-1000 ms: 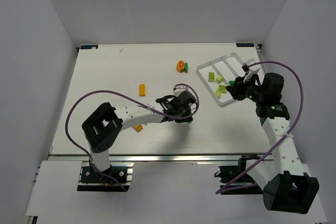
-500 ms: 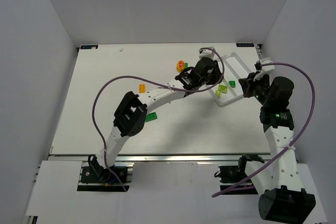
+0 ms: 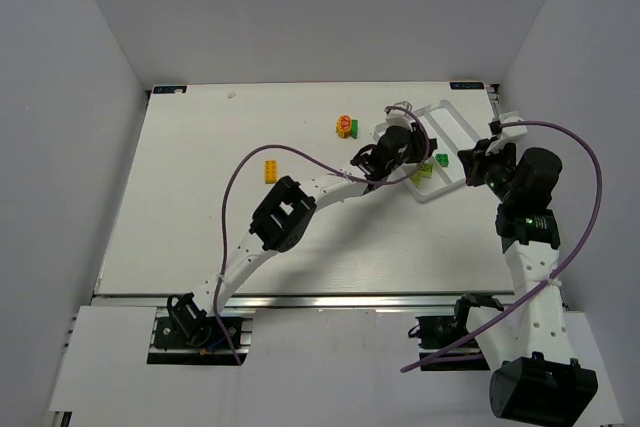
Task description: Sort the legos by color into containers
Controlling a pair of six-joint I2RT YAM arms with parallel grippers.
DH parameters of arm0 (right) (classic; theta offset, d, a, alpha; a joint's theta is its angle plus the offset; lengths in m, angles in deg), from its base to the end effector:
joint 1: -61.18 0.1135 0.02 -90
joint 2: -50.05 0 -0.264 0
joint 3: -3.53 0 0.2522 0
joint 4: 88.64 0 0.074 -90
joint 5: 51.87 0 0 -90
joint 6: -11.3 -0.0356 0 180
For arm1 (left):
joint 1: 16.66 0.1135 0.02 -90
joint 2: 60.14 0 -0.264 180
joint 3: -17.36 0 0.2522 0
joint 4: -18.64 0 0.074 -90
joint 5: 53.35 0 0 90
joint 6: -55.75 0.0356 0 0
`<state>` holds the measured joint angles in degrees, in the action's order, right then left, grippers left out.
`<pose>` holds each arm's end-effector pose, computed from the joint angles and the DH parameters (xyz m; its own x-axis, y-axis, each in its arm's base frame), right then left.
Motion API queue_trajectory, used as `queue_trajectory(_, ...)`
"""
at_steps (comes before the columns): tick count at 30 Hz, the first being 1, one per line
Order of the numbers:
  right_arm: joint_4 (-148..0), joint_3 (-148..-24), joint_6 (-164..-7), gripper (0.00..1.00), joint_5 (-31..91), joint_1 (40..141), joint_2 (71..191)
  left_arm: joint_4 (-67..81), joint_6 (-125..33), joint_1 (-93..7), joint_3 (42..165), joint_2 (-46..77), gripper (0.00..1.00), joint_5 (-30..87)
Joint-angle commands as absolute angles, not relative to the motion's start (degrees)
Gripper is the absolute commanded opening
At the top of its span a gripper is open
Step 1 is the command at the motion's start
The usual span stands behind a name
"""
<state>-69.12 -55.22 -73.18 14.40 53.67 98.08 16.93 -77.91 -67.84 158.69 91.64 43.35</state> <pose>0.1968 -0.0115 0.3404 -0.1246 -0.0724 -0.9896 -0.2879 0.9571 -0.0338 0.3841 -0.4707 0.1696 -0.5804 -0.3724 -0.7242 0.4169 0.6280 -0.6571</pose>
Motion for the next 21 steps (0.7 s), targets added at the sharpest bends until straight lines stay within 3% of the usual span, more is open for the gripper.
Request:
queue_trajectory(1,-72.2,-54.3,-73.3,0.0,14.0,53.2,97.1,24.0,-80.3,-67.7,162.1,91.6,0.15,45.9)
queue_trajectory(6,-72.1,-54.2,-73.4,0.0,13.7,52.7,97.5,24.2,-81.9,-67.7,164.4,95.2,0.22,48.2)
queue_trajectory(10,-72.1,-54.2,-73.0,0.0,13.5,52.7,97.9,24.8,-84.0,-67.7,165.8,98.5,0.37,48.9)
queue_trajectory(16,-72.2,-54.0,-72.8,0.0,13.6,52.5,98.5,27.1,-87.0,-67.2,167.3,101.0,0.49,48.6)
queue_trajectory(21,-72.0,-54.1,-72.7,0.0,13.4,52.3,99.1,26.6,-87.1,-67.2,167.5,101.3,0.66,48.3)
